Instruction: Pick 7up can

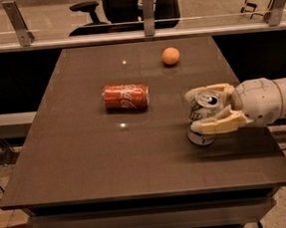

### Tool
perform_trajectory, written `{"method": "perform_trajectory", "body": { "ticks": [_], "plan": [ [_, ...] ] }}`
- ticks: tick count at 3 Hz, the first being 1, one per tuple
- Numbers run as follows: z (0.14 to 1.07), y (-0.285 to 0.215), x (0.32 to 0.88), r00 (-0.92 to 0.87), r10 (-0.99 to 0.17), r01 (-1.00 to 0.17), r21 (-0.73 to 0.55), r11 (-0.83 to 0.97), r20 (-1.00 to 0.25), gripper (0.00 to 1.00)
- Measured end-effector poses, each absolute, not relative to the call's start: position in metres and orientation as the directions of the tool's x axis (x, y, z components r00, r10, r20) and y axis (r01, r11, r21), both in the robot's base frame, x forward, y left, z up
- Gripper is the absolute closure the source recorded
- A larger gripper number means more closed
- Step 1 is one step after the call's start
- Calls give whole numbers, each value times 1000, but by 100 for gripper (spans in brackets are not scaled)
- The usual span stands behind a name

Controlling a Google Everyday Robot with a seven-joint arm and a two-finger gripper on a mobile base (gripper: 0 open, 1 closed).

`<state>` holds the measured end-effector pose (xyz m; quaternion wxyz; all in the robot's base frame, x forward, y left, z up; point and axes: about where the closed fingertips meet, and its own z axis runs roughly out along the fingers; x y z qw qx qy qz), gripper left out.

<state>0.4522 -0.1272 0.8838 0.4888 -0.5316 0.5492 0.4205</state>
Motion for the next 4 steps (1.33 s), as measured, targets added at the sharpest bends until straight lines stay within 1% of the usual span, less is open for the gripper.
{"method": "perform_trajectory", "body": {
  "ticks": [1, 2, 4],
  "plan": [
    [884, -125, 451, 48, -173, -995, -62, 77, -984, 80],
    [886, -125, 450, 54, -200, -995, -70, 77, -978, 100],
    [894, -128, 446, 55, -257, -992, -83, 99, -965, 100]
  ]
}}
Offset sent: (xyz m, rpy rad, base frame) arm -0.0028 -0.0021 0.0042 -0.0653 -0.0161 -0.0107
